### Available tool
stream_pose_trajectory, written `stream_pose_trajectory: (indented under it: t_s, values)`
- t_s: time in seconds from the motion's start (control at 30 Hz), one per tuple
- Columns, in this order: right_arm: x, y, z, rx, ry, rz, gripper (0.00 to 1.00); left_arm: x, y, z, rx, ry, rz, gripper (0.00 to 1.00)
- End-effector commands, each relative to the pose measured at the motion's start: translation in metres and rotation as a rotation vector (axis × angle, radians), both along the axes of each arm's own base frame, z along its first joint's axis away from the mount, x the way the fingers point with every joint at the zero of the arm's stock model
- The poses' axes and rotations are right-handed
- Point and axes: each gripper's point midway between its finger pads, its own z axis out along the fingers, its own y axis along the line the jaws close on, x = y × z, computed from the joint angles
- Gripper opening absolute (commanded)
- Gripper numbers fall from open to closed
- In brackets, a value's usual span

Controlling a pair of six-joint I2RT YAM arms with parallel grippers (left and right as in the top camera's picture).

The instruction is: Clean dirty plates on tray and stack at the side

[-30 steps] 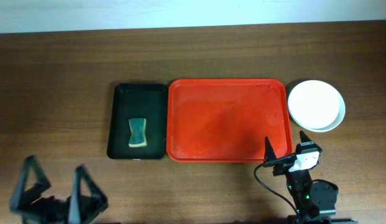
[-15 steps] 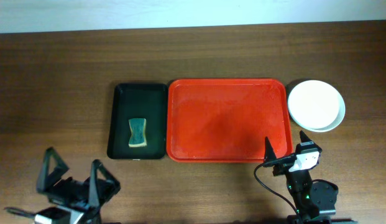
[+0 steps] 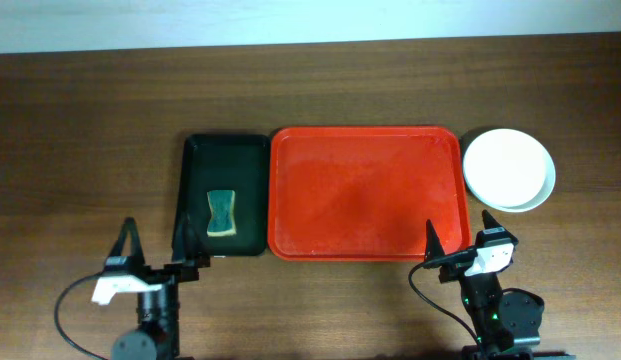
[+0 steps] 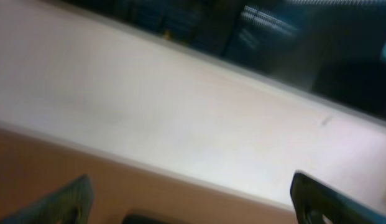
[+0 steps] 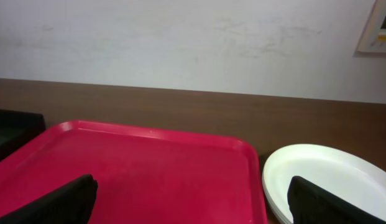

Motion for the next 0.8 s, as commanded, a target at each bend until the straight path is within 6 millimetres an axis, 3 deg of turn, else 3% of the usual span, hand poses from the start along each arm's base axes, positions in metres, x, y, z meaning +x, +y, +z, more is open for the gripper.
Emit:
stream_pose_trajectory:
  t_s: [0.0,0.1,0.3,0.47,0.77]
  values:
    - [-0.001,0.003,-0.002,-0.006,0.002,0.017,0.98,0.005,0.018,-0.042,-0.006,0.165,0.104,0.99]
    - [-0.001,0.003,-0.002,-0.006,0.002,0.017,0.98,0.002,0.032,-0.078,-0.003,0.314,0.187,0.99]
    - [-0.001,0.003,-0.002,-0.006,0.002,0.017,0.98,0.004,0.025,-0.076,0.196,0.329,0.159,0.99]
    - [-0.001,0.003,-0.002,-0.006,0.002,0.017,0.98,0.006,0.002,-0.08,0.343,0.334,0.034,0.99]
    - [-0.001,0.003,-0.002,-0.006,0.002,0.017,0.98,0.006,0.001,-0.08,0.346,0.333,0.032,0.99]
